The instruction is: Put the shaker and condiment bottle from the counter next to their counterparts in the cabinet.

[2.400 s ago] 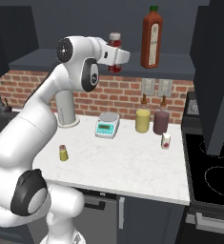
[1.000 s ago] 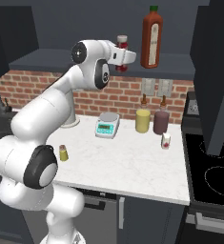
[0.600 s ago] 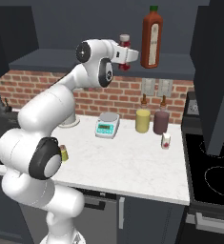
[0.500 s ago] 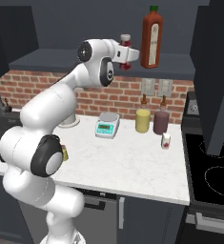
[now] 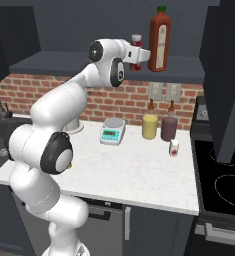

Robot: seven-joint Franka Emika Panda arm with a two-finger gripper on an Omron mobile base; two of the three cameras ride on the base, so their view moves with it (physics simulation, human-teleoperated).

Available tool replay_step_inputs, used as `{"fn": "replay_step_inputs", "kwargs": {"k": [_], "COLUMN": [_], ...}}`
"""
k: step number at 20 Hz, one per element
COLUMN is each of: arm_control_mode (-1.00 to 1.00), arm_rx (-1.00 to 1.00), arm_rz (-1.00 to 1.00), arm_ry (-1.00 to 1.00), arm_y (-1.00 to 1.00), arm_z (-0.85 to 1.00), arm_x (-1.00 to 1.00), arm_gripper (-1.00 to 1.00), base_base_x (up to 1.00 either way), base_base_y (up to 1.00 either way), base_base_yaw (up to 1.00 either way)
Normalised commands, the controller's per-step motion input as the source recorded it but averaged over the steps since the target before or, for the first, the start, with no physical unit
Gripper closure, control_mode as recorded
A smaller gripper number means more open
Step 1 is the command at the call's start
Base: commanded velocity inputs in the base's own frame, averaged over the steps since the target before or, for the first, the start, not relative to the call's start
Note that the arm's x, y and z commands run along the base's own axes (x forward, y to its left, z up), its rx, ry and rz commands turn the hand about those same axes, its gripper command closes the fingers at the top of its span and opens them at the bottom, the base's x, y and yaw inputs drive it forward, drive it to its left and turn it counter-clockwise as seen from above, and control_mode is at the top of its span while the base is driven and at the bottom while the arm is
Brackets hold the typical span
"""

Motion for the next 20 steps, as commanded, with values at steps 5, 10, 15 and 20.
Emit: {"fn": "replay_step_inputs", "kwargs": {"k": [5,10,15,20], "arm_control_mode": [-1.0,-1.0,-1.0,-1.0], "arm_rx": [-0.01,-0.01,-0.01,-0.01], "arm_rz": [0.0,0.0,0.0,0.0], "arm_ry": [0.0,0.0,0.0,0.0], "arm_y": [-0.11,-0.09,-0.1,-0.13], "arm_z": [-0.19,-0.22,-0.25,-0.28], "arm_x": [0.23,0.25,0.23,0.16], "arm_gripper": [1.0,1.0,1.0,1.0], "base_base_x": [0.0,0.0,0.0,0.0], "base_base_y": [0.0,0.0,0.0,0.0], "base_base_yaw": [0.0,0.0,0.0,0.0]}}
